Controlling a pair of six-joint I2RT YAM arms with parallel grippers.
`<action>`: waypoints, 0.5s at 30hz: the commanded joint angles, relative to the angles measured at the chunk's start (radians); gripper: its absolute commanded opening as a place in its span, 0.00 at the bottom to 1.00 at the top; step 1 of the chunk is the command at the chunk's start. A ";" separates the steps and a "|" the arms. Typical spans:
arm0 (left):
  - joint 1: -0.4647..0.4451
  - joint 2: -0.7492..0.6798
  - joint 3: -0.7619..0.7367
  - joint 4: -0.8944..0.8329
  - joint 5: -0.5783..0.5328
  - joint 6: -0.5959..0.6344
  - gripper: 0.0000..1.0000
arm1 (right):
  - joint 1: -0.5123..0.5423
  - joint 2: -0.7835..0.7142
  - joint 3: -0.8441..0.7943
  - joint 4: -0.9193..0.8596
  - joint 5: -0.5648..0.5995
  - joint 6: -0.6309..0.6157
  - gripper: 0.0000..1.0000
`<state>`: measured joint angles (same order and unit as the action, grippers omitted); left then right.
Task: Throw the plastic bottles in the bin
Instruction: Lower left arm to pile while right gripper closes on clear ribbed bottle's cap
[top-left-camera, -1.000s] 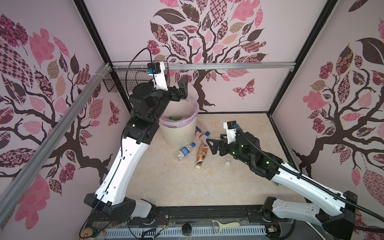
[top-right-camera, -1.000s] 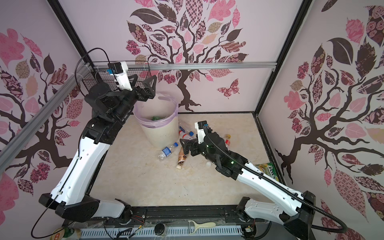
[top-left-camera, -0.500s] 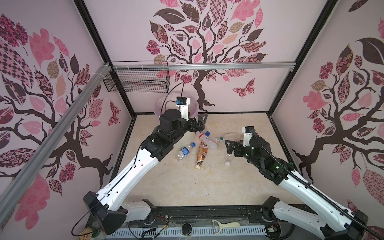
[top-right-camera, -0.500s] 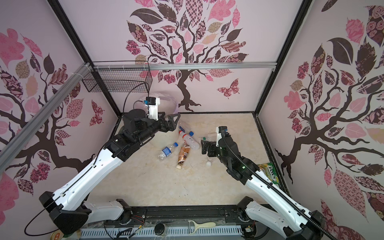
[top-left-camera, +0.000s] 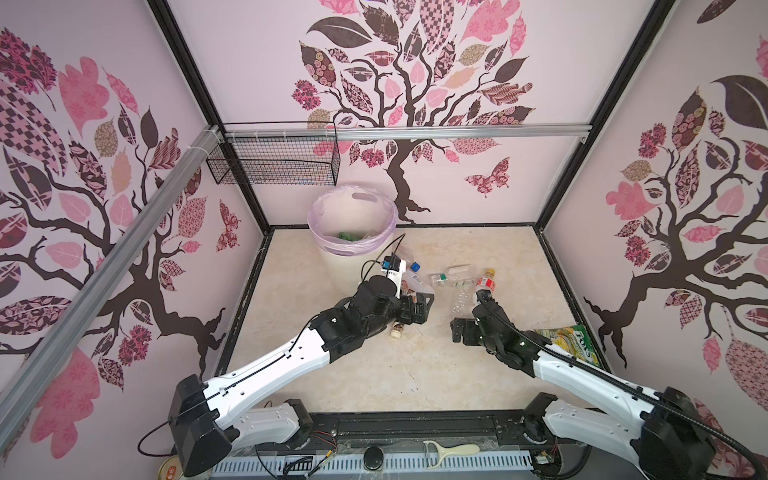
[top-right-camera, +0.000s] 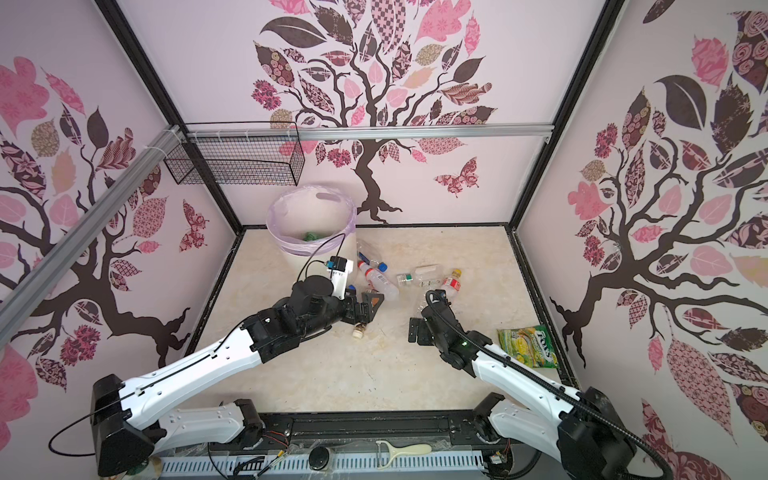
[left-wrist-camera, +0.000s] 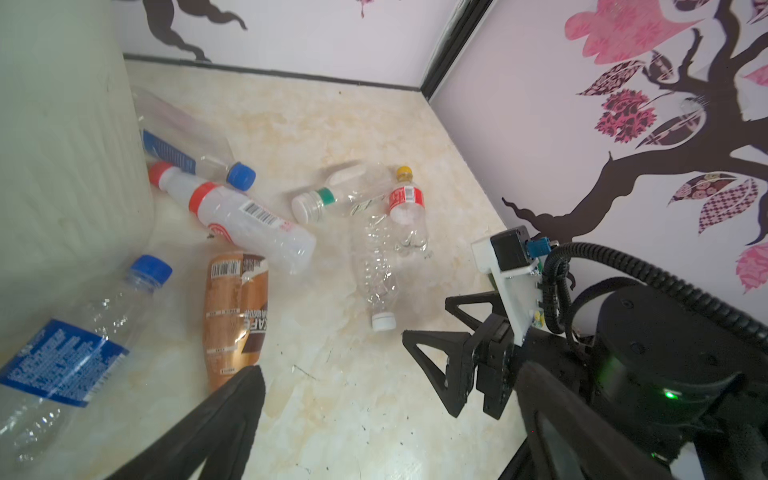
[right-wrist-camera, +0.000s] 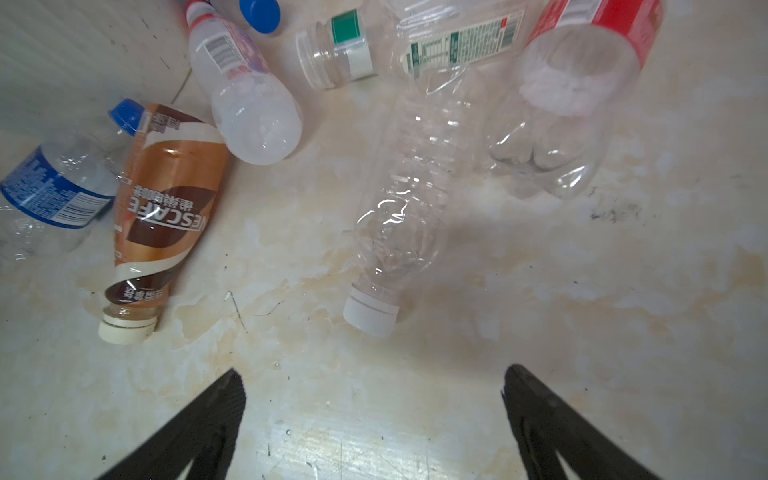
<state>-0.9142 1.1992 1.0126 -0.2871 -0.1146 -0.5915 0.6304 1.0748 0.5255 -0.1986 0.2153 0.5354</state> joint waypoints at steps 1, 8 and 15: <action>0.001 -0.058 -0.062 0.025 -0.047 -0.066 0.98 | -0.009 0.080 -0.004 0.082 -0.016 0.017 0.99; 0.001 -0.088 -0.125 0.021 -0.067 -0.094 0.98 | -0.013 0.257 0.018 0.167 -0.012 0.042 0.90; 0.001 -0.085 -0.149 0.015 -0.102 -0.097 0.98 | -0.012 0.341 0.030 0.219 -0.001 0.061 0.80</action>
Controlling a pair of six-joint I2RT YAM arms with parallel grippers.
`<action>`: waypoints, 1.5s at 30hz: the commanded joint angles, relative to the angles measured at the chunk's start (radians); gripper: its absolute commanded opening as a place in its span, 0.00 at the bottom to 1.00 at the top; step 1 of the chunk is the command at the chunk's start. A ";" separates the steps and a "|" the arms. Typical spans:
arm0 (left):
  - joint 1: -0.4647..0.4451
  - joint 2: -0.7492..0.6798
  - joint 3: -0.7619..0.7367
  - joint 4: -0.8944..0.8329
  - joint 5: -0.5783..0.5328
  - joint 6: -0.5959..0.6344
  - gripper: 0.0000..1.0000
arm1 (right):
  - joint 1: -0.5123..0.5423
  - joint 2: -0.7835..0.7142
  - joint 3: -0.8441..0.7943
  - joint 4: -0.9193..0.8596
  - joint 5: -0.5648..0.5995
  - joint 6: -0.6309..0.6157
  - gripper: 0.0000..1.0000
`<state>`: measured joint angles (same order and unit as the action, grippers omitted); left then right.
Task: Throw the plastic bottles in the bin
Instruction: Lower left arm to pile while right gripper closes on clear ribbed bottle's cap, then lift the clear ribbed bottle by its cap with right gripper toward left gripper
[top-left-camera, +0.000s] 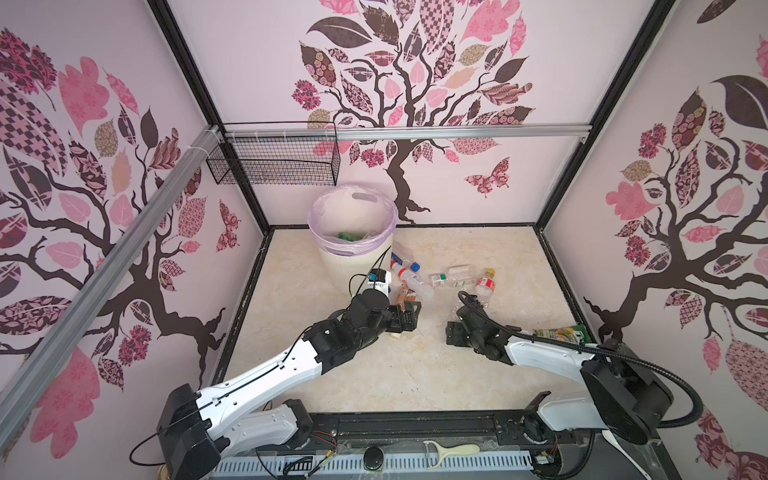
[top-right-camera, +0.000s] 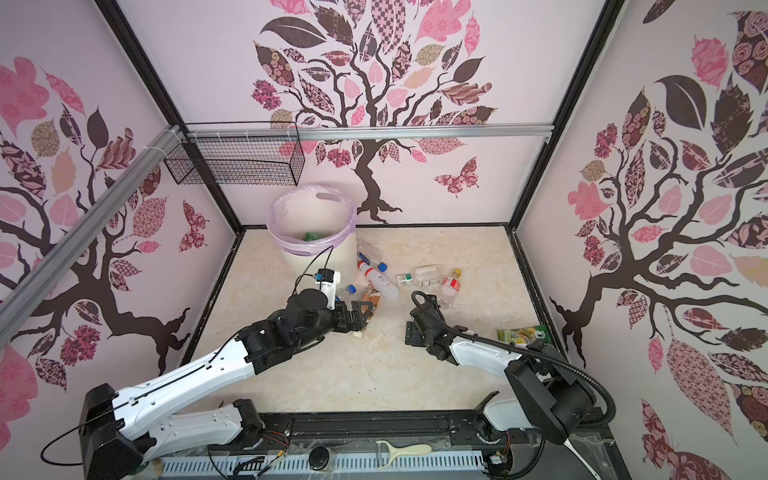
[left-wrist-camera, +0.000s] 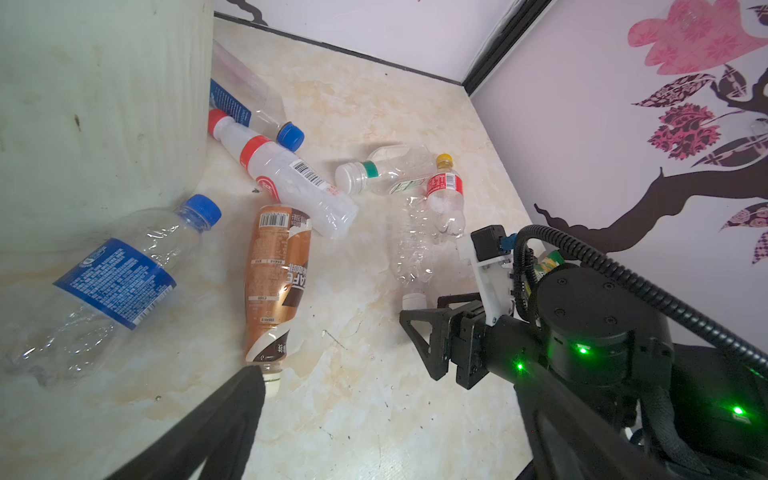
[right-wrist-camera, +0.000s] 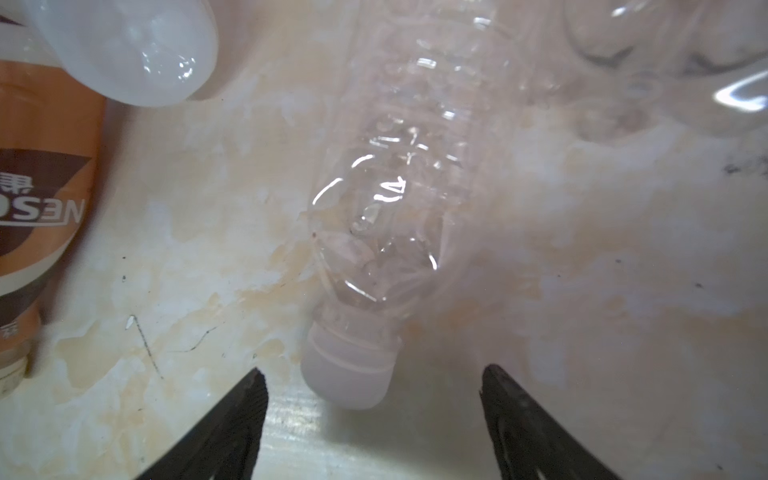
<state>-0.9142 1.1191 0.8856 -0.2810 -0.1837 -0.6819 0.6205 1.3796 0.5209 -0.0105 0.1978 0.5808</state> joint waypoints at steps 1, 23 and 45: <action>0.001 -0.005 -0.023 0.006 -0.040 -0.007 0.98 | -0.003 0.045 0.038 0.033 0.021 0.014 0.79; 0.003 0.075 0.049 -0.068 -0.121 0.012 0.98 | -0.004 0.013 0.032 0.025 0.027 -0.009 0.33; 0.016 0.127 0.180 -0.142 -0.147 0.036 0.98 | -0.004 -0.254 0.056 -0.105 -0.046 -0.029 0.26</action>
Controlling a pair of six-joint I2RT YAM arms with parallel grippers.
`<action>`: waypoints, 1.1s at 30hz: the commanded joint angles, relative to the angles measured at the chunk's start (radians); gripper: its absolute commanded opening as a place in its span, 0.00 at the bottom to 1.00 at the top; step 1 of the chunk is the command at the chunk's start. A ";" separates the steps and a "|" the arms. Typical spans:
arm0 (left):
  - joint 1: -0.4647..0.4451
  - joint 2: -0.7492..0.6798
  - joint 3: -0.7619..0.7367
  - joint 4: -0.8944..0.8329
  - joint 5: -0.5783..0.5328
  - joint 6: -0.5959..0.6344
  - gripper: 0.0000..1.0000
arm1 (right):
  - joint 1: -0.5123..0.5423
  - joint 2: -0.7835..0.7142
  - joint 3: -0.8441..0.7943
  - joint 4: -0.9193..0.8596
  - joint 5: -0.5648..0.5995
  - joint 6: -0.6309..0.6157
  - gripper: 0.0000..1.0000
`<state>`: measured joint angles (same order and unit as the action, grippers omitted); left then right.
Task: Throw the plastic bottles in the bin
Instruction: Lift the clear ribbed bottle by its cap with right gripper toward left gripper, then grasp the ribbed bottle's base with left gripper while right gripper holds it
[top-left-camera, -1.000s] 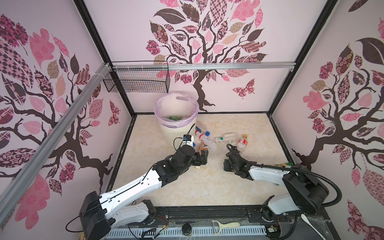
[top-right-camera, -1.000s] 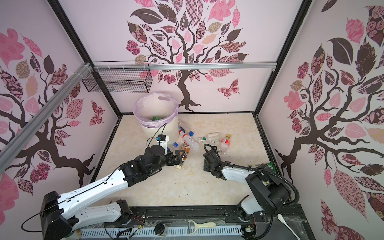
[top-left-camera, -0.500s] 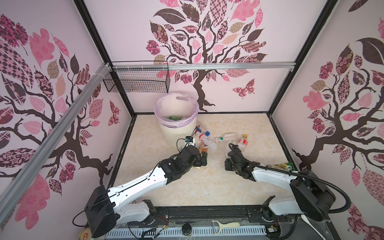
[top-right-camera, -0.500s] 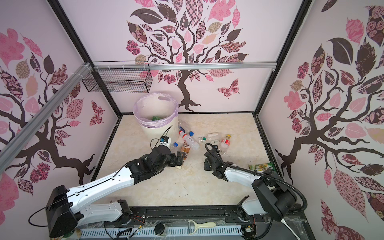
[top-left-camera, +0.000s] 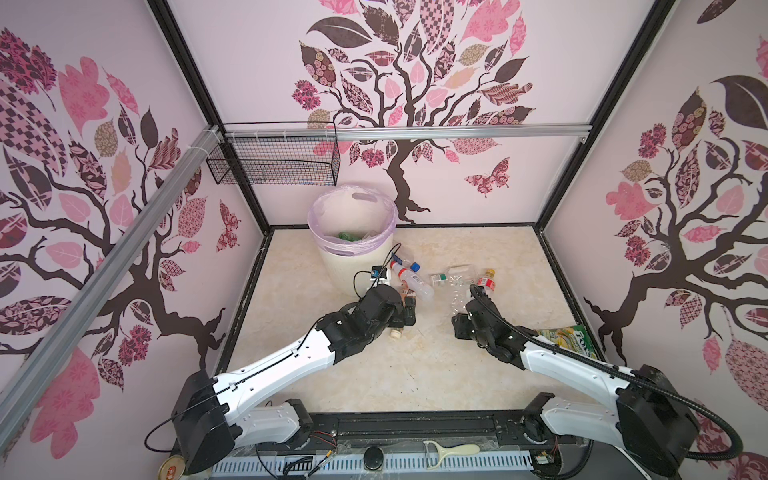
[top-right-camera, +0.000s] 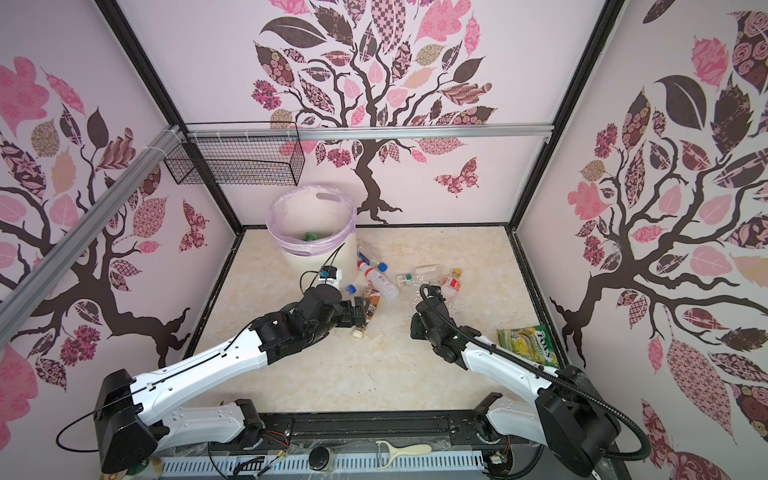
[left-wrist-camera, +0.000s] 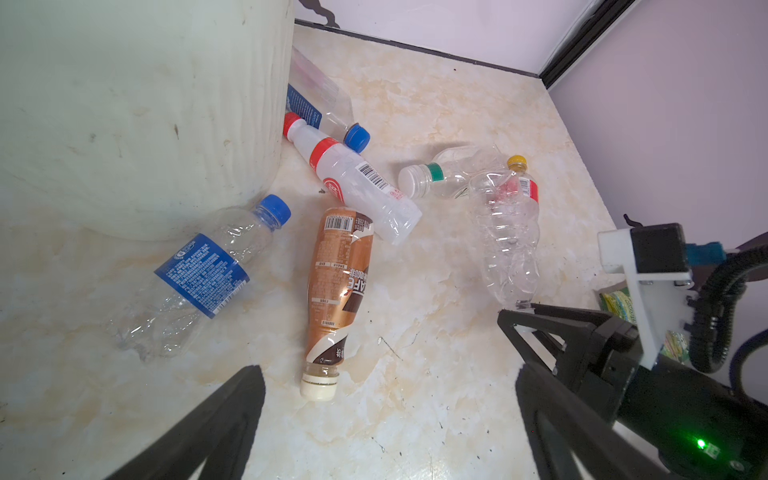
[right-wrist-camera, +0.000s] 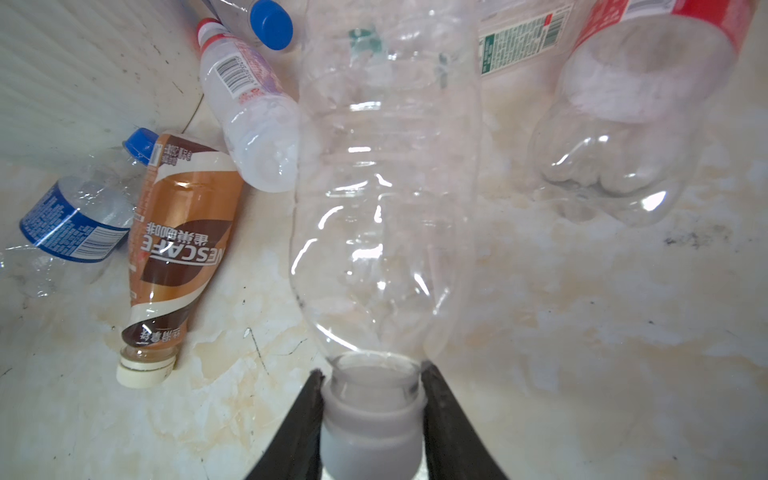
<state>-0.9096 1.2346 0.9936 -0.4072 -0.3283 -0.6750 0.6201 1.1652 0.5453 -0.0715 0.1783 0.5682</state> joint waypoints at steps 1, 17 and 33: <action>0.020 0.015 0.091 -0.019 0.009 0.041 0.98 | -0.002 -0.050 0.039 -0.049 -0.038 -0.017 0.26; 0.146 0.185 0.378 -0.078 0.267 0.078 0.98 | 0.109 -0.172 0.186 -0.032 -0.141 -0.072 0.26; 0.150 0.287 0.475 -0.050 0.303 0.042 0.97 | 0.151 -0.171 0.268 0.027 -0.235 -0.079 0.25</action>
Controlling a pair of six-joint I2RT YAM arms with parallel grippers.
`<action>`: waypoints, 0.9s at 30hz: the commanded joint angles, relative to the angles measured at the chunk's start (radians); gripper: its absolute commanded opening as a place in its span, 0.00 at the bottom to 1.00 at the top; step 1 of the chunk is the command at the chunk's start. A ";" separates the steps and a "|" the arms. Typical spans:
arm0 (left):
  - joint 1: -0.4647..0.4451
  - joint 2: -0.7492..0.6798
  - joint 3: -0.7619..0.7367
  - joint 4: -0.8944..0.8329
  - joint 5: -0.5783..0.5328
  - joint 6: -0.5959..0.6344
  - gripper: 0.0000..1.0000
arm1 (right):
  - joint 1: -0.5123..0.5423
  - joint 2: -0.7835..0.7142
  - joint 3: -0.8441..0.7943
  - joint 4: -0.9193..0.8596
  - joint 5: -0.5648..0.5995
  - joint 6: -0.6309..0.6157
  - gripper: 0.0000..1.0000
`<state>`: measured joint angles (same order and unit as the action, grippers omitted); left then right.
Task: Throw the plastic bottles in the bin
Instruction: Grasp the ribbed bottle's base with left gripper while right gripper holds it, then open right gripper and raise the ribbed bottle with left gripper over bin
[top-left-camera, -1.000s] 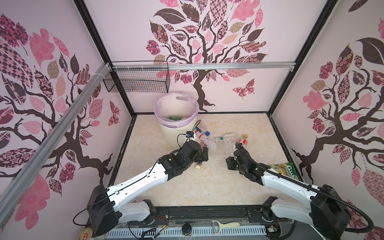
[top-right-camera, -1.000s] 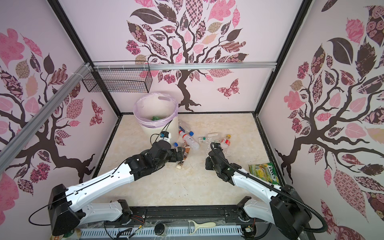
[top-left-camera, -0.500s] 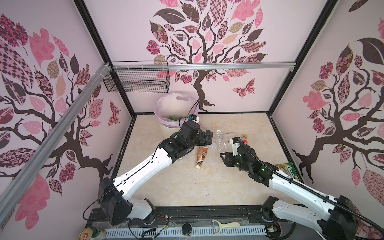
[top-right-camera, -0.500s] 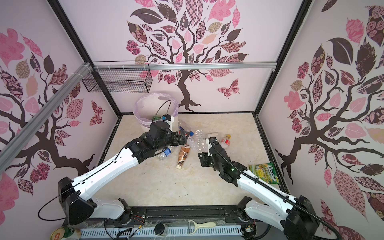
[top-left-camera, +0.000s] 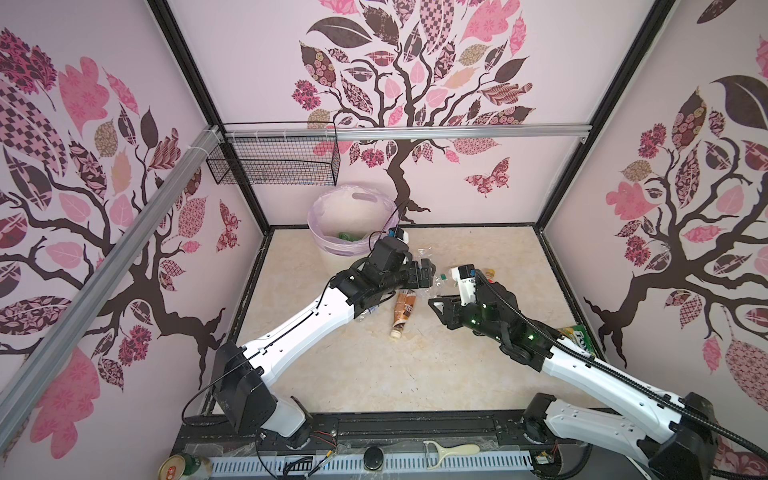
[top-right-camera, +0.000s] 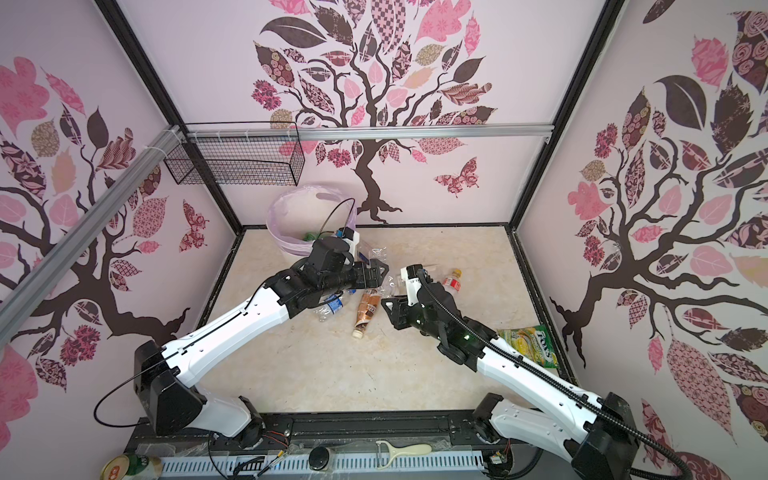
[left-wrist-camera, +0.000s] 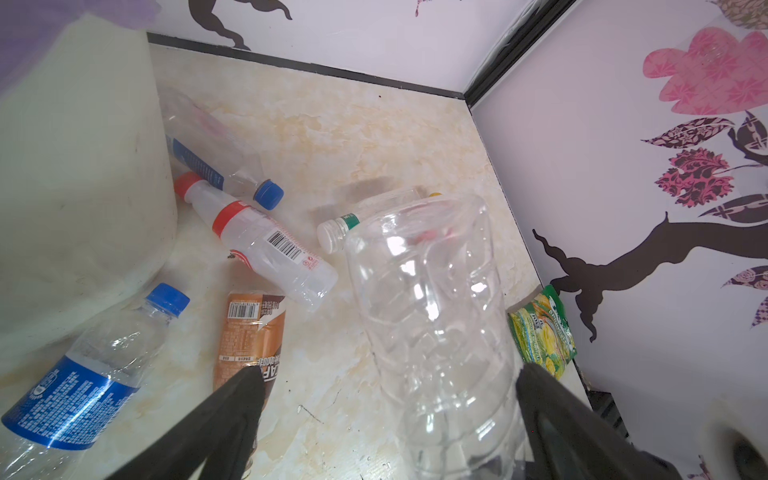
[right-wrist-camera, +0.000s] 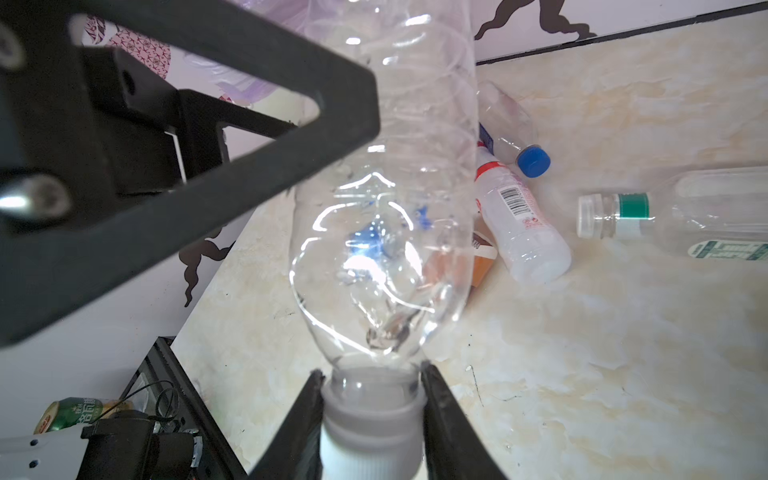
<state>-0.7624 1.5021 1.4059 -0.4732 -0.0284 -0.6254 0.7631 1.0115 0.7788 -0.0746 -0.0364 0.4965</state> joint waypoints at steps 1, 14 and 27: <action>0.003 0.025 0.071 0.021 0.005 -0.008 0.96 | 0.008 -0.019 0.034 0.033 -0.022 -0.006 0.25; 0.004 0.060 0.106 0.063 0.018 -0.033 0.73 | 0.011 -0.030 0.034 0.052 -0.021 0.000 0.25; 0.006 0.061 0.133 0.042 -0.003 -0.006 0.51 | 0.011 -0.044 0.027 0.040 -0.016 0.008 0.44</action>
<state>-0.7624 1.5566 1.4738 -0.4313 -0.0067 -0.6559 0.7696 0.9985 0.7788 -0.0391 -0.0578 0.5018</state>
